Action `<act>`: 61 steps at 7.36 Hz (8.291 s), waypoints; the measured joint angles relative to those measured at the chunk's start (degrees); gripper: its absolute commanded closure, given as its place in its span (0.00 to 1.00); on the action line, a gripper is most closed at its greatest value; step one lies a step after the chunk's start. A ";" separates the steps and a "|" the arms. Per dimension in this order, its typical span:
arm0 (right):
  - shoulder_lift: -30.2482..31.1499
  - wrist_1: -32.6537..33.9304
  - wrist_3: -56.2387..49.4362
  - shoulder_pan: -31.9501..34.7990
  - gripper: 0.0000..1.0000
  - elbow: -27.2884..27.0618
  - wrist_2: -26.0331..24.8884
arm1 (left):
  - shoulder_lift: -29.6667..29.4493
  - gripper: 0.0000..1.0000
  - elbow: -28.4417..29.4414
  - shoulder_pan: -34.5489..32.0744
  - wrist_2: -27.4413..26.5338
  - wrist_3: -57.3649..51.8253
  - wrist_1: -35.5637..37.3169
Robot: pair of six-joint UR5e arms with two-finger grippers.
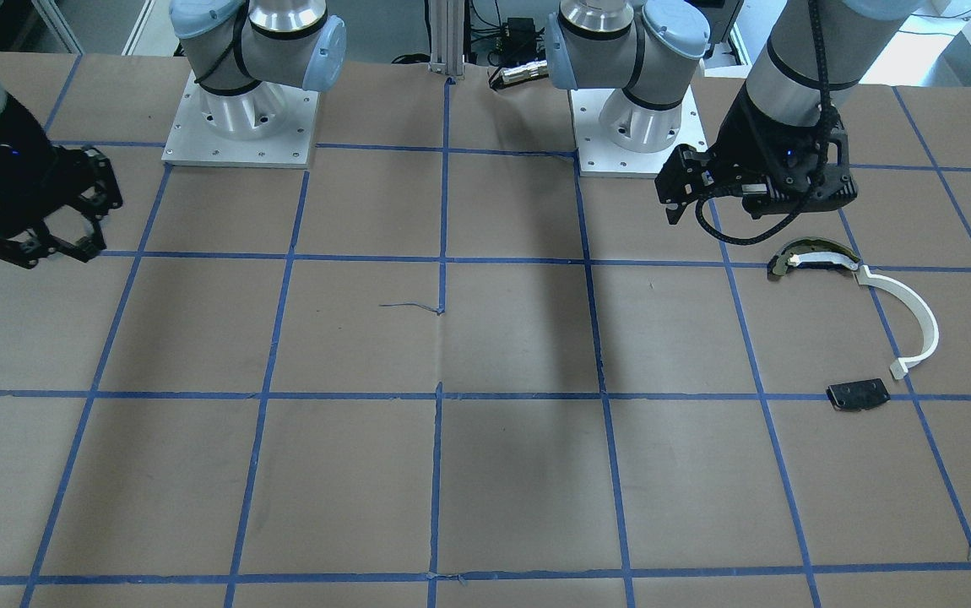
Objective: Place bearing gear from tray to pile
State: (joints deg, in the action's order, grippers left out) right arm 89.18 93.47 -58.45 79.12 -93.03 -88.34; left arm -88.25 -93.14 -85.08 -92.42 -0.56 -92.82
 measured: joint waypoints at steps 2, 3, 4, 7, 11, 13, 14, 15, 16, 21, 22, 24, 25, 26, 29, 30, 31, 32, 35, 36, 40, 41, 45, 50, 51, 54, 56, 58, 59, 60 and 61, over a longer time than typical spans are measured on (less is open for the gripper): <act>-1.95 2.74 14.17 8.21 0.72 0.12 0.22 | -0.12 0.00 -0.03 0.09 -0.11 0.01 -0.02; -3.60 5.71 21.41 11.87 0.72 0.23 0.31 | -0.31 0.00 -0.01 0.16 -0.20 0.02 0.13; -5.37 8.13 27.73 15.59 0.72 0.25 0.34 | -0.47 0.00 0.02 0.24 -0.28 0.05 0.28; -13.32 19.63 48.51 26.17 0.68 0.17 0.32 | -1.84 0.00 -0.15 0.42 -0.39 0.42 0.87; -20.04 30.86 57.83 30.85 0.65 -0.10 0.33 | -5.09 0.00 -0.41 0.53 -0.24 0.76 4.01; -20.51 31.19 57.73 31.30 0.61 -0.01 -0.13 | -6.42 0.00 -0.46 0.29 -0.21 1.12 4.47; -19.61 30.37 56.67 30.93 0.58 0.02 -0.38 | -7.18 0.00 -0.45 0.07 -0.08 1.20 5.72; -17.88 28.07 54.01 29.59 0.55 0.03 -0.49 | -8.16 0.00 -0.42 -0.24 0.13 1.22 8.14; -15.38 23.62 48.20 26.76 0.53 0.13 -0.58 | -9.49 0.00 -0.32 -1.28 0.13 1.16 11.35; -1.79 5.81 1.85 -0.52 0.45 -0.21 -5.58 | -23.35 0.00 4.09 -10.73 0.46 6.38 28.16; -1.05 4.90 -4.55 -5.70 0.45 -0.22 -6.57 | -26.68 0.00 6.08 -13.65 0.48 8.90 28.74; -1.56 5.26 -20.08 -15.92 0.42 -0.22 -7.34 | -31.93 0.00 7.79 -18.40 1.85 14.53 31.16; -3.31 7.50 -28.44 -20.97 0.42 -0.20 -7.20 | -33.82 0.00 8.00 -20.24 3.03 17.17 33.02; -6.00 11.77 -35.78 -24.81 0.42 -0.10 -7.21 | -35.24 0.00 8.44 -21.52 3.63 18.70 34.13; -14.99 24.30 -55.05 -32.80 0.43 0.22 -7.26 | -39.02 0.00 12.16 -23.14 4.71 21.44 35.09; -18.59 27.80 -59.69 -35.47 0.42 0.39 -6.77 | -40.19 0.00 12.73 -23.47 4.75 21.81 35.23; -22.17 30.51 -62.60 -38.12 0.35 0.84 -5.80 | -41.19 0.00 12.98 -23.72 4.73 21.99 35.63; -25.11 32.40 -65.03 -39.95 0.31 1.39 -4.46 | -41.94 0.00 13.09 -23.90 4.73 22.07 36.12; -31.02 34.71 -73.43 -41.98 0.24 2.26 -2.29 | -43.38 0.30 13.08 -24.72 4.85 22.20 36.57; -31.98 35.26 -75.19 -42.07 0.26 2.30 -2.30 | -43.74 0.51 13.07 -24.94 4.87 22.28 36.44; -34.82 38.16 -76.70 -43.06 0.13 1.90 -3.38 | -43.92 1.00 13.02 -25.20 4.89 22.27 35.35; -34.88 38.14 -76.73 -43.45 0.13 1.82 -3.48 | -43.80 1.00 13.02 -25.22 4.90 22.04 35.28; -34.90 37.56 -78.08 -44.40 0.23 1.29 -4.11 | -42.19 1.00 13.18 -24.85 4.66 21.22 35.23; -34.58 37.49 -78.73 -45.16 0.95 1.12 -4.27 | -31.99 1.00 10.74 -6.74 -0.45 0.04 21.49; -34.18 37.25 -78.71 -45.18 0.96 1.29 -4.27 | -29.78 1.00 8.90 -2.79 -1.89 -5.18 20.58; -26.80 30.45 -75.02 -44.33 0.96 1.66 -4.49 | -23.46 1.00 1.53 11.75 -5.63 -22.50 20.07; -17.93 18.73 -65.11 -40.55 0.95 1.60 -4.94 | -20.70 1.00 -1.74 21.68 -7.32 -32.68 20.07; -9.49 7.57 -51.27 -32.50 0.95 1.63 -7.33 | -20.53 1.00 -3.35 29.94 -7.57 -40.05 20.15; -6.29 3.29 -43.28 -27.44 0.95 1.74 -8.58 | -21.05 1.00 -4.31 32.09 -7.54 -41.24 20.32; -3.94 -0.10 -34.46 -21.65 0.95 1.93 -9.29 | -21.42 1.00 -5.33 33.23 -7.54 -41.63 20.52; -2.49 -2.69 -25.65 -16.02 0.95 2.17 -9.45 | -21.63 1.00 -5.99 34.02 -7.74 -41.80 20.61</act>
State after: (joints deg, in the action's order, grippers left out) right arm 86.69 90.78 -84.09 63.10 -90.87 -97.79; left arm -109.89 -99.12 -51.06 -100.16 -42.36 -72.21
